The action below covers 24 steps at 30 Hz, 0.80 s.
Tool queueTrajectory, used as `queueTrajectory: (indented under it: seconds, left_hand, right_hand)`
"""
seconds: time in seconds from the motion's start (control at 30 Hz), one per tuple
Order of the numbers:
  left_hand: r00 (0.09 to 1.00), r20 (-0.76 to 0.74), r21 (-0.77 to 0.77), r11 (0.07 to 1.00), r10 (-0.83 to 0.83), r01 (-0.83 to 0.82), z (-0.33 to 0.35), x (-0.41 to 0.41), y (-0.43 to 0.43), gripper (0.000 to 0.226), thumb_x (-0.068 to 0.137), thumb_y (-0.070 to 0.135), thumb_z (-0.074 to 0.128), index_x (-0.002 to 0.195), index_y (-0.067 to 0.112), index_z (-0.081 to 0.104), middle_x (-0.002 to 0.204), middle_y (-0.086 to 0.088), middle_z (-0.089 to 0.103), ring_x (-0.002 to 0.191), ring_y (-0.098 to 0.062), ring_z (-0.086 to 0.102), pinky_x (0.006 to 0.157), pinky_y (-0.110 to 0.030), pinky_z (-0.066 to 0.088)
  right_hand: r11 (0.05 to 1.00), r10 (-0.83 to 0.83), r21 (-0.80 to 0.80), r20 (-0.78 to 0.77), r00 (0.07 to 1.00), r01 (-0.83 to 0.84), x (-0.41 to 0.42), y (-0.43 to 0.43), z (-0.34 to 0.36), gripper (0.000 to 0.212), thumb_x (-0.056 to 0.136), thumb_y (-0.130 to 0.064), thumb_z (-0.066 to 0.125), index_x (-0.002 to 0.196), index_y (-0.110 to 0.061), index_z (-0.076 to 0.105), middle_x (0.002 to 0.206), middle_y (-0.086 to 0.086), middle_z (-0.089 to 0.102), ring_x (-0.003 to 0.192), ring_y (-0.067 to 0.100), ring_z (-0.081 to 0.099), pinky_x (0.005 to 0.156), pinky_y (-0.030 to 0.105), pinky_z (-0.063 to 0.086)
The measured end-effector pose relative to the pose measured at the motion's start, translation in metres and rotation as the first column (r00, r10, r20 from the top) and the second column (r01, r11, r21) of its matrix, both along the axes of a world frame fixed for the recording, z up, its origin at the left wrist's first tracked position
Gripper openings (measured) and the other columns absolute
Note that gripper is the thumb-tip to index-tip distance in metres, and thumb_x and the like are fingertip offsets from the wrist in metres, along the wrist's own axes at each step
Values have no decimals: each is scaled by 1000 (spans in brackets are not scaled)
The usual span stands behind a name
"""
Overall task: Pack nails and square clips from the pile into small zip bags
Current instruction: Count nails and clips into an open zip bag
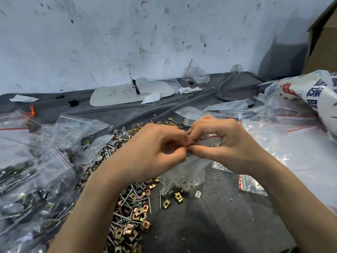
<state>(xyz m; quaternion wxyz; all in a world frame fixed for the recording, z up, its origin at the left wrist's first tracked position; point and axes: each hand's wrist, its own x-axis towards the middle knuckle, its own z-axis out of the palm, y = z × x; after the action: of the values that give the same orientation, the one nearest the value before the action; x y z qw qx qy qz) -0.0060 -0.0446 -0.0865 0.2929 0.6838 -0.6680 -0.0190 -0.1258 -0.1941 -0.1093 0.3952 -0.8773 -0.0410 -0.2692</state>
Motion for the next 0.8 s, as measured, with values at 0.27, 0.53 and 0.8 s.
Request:
queueTrajectory:
  seconds: [0.27,0.53,0.8]
  left_hand:
    - [1000,-2,10,999,31,-31,-1,4,3,23,82,27,53,63,15,48,60,0,44,59,-14,44,57,-26,32]
    - [998,45,4,999,-38,38,0,2,1,24,88,28,54,67,30,44,64,9,45,63,-11,47,57,-24,33]
    - [997,72,-6,999,-35,35,1,-2,0,31,88,26,55,64,34,37,62,10,42,61,-9,44,57,-21,31]
  right_hand:
    - [973,41,226,-5,999,-39,-3,-2,-6,8,71,-16,73,76,-17,67,73,-7,66,69,-1,60,66,9,43]
    - [924,109,367,24,994,-110,-1,-3,-10,12,67,-16,79,75,-22,72,78,2,71,77,15,67,77,29,55]
    - [817,103,569,14,995,-93,-1,-2,-20,7,63,-13,76,66,-15,70,71,1,70,70,12,64,68,19,52]
